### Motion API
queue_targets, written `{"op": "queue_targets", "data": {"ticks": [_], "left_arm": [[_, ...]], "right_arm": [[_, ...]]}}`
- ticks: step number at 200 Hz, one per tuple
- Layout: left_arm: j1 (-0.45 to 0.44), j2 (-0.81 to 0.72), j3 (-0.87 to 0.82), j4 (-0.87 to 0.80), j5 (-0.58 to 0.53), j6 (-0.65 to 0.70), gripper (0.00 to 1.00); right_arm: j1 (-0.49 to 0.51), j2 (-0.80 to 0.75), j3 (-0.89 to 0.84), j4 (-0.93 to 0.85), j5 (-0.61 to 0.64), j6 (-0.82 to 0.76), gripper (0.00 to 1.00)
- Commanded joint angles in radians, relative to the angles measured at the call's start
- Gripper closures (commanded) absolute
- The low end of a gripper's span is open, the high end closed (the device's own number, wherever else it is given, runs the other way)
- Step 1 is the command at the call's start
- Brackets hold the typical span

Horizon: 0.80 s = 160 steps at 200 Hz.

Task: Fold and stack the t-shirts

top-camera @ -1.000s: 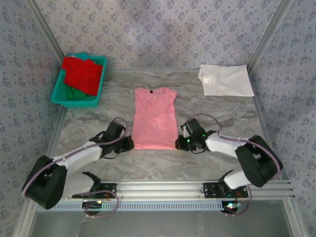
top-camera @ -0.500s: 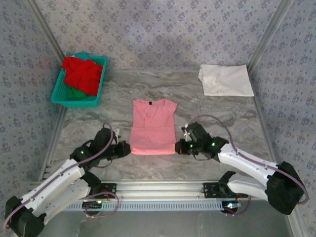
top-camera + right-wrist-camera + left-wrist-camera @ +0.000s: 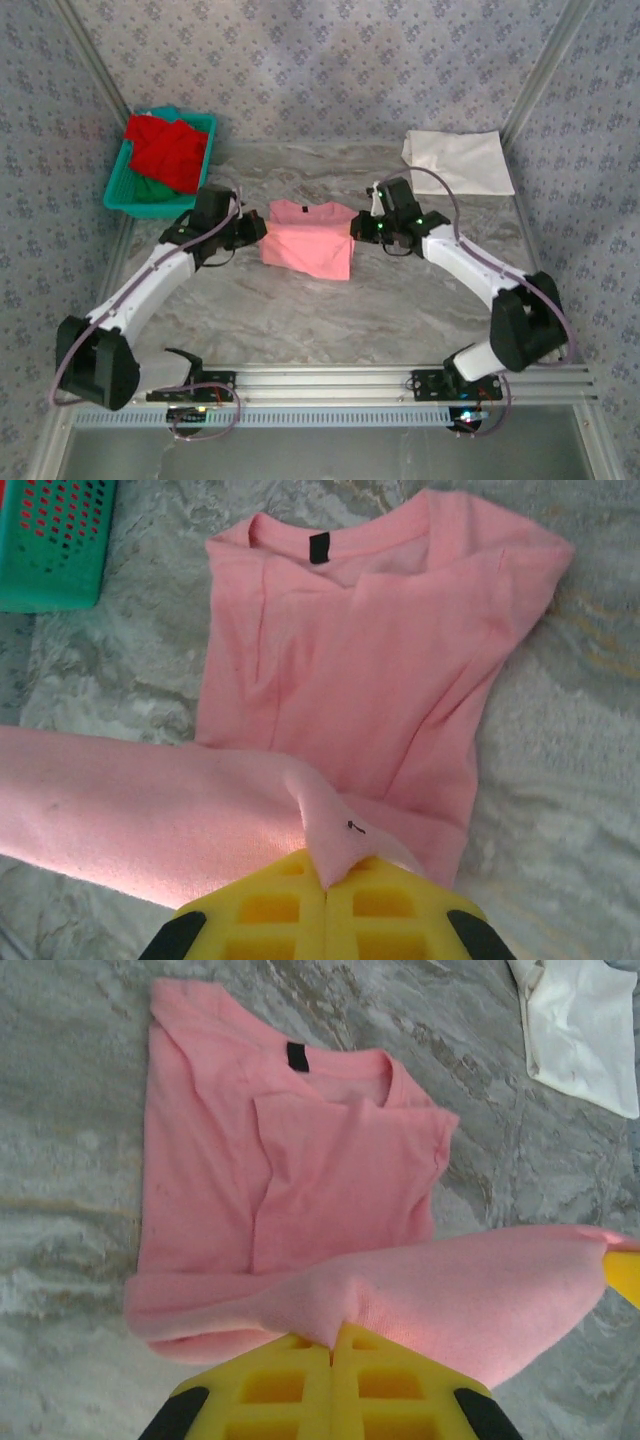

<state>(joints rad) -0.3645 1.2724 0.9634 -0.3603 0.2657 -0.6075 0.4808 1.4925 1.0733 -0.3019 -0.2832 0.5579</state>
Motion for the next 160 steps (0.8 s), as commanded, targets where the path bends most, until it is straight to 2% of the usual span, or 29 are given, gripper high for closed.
{"op": "queue_targets", "data": {"ticks": [1,48,76,121,160], "left_arm": [[0.038,0.054,0.042,0.057,0.020,0.048,1.00],[0.067,0.141,0.154,0.042,0.029,0.074,1.00],[0.062,0.123,0.155,0.046,0.055,0.070,1.00],[0.062,0.085,0.124,0.018,0.028,0.094,1.00],[0.083,0.190,0.204,0.019,0.011,0.142,1.00]], "right_arm": [[-0.020,0.078,0.084,0.009,-0.023,-0.062,1.00],[-0.055,0.190,0.250,-0.042,-0.043,-0.090,1.00],[-0.054,0.153,0.246,-0.045,-0.046,-0.089,1.00],[-0.062,0.096,0.199,-0.035,-0.020,-0.087,1.00],[-0.071,0.162,0.251,-0.021,-0.018,-0.107,1.00]]}}
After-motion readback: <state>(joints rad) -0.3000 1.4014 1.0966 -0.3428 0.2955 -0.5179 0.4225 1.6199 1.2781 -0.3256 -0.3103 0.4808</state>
